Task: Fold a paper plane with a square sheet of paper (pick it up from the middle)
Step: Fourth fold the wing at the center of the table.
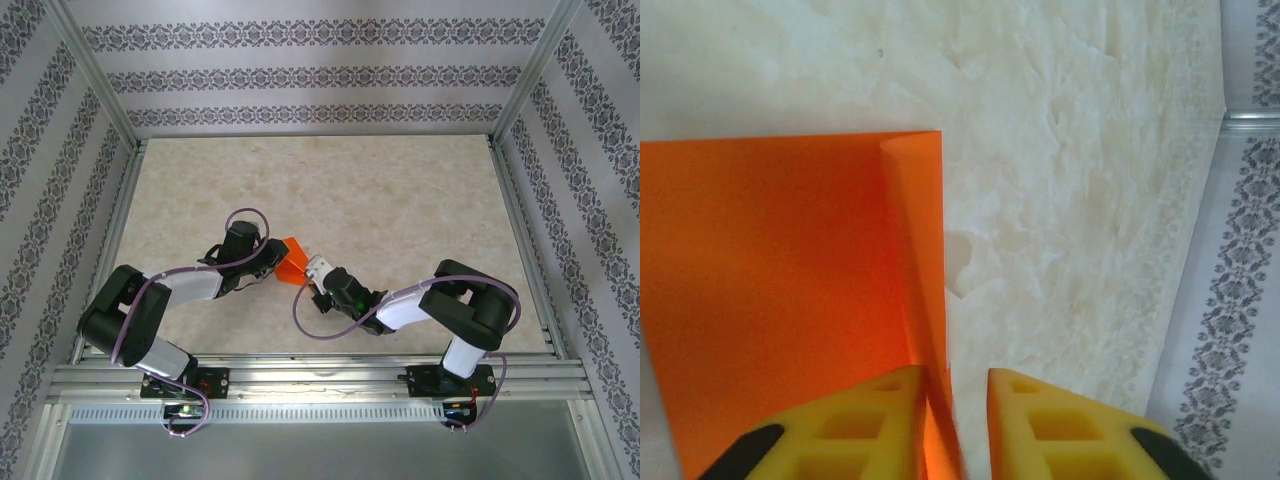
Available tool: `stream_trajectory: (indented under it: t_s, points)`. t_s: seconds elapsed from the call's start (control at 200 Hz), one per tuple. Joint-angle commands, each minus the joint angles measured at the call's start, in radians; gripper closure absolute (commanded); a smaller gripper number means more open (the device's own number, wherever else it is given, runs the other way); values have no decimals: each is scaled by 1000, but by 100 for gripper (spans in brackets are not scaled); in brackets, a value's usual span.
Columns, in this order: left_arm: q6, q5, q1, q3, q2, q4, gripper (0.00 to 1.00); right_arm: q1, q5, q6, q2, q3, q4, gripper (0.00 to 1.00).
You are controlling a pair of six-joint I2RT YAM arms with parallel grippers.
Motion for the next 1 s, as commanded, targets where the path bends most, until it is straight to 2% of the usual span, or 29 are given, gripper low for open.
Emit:
stream_trajectory:
  t_s: [0.0,0.04,0.16,0.31,0.515,0.994]
  points:
    - [22,-18,16,-2,-43,-14,61,-18,-53,62,-6,4,9,100]
    - [29,-30,18,-3,-58,-37,56,-24,-70,80,-7,4,9,100]
    - [52,-65,24,-10,-114,-97,51,-42,-126,139,-3,4,13,100]
    - [71,-109,27,-26,-181,-155,49,-62,-174,197,11,15,9,100]
    - [81,-124,30,-38,-217,-179,49,-100,-293,292,35,47,-1,100]
    - [74,-92,30,-36,-177,-135,50,-244,-639,600,93,111,8,100]
